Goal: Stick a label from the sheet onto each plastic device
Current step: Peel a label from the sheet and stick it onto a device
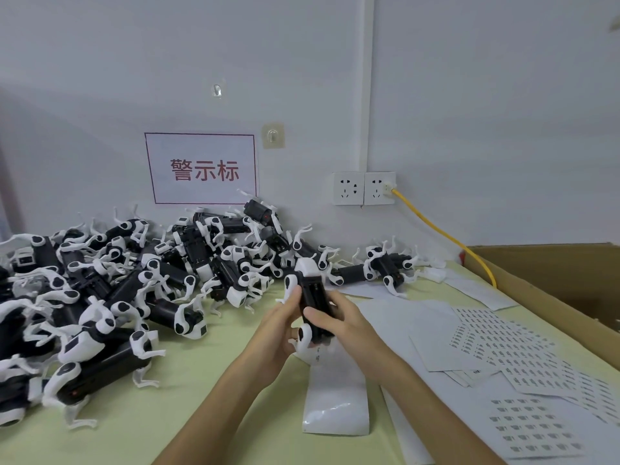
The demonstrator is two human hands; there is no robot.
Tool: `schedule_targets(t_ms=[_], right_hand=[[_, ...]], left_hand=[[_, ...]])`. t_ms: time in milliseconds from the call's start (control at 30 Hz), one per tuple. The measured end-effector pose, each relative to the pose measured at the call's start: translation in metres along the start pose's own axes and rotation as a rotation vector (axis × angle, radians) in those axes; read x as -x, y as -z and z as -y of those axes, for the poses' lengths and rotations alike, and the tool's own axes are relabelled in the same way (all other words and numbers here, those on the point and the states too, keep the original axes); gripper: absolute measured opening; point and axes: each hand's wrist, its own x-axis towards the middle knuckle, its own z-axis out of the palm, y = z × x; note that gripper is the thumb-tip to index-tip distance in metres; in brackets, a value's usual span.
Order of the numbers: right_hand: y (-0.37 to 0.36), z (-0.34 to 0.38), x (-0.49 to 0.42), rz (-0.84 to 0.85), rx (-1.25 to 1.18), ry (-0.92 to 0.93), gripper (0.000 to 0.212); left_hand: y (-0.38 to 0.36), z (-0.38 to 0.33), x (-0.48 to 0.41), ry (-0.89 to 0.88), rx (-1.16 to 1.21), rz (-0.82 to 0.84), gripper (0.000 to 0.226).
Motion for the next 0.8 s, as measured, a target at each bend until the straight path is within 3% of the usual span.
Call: schedule_targets(t_ms=[133,333,433,500,567,633,800], right_hand=[[0.001,0.003,-0.002,0.035,0.002,0.070,0.026],[0.013,0.008,-0.006,-0.179,0.150,0.115,0.038],[0.018,0.003,-0.009,-0.217,0.389,0.135,0.025],[0.019,-0.004,-0.010,-0.216,0.624,0.049,0.013],[0.023,-0.009,-0.010,-0.161,0.873,-0.093,0.044],[0.028,-0.009,-0.011,-0.096,0.956,-0.178,0.064],[0.038,-0.013,-0.012,0.001,1.022,-0.209,0.078]], left_hand=[[0.003,-0.002,0.000,0.020,0.173,-0.035,0.054],[-0.001,-0.004,-0.001,0.037,0.189,-0.072,0.054],[-0.004,0.000,-0.001,0.043,0.129,-0.108,0.058],[-0.004,0.002,-0.001,0.088,0.139,-0.127,0.060],[-0.004,0.004,-0.002,0.118,0.185,-0.139,0.058],[-0.002,0.004,-0.003,0.112,0.238,-0.164,0.058],[0.004,0.003,-0.006,0.123,0.446,-0.180,0.061]])
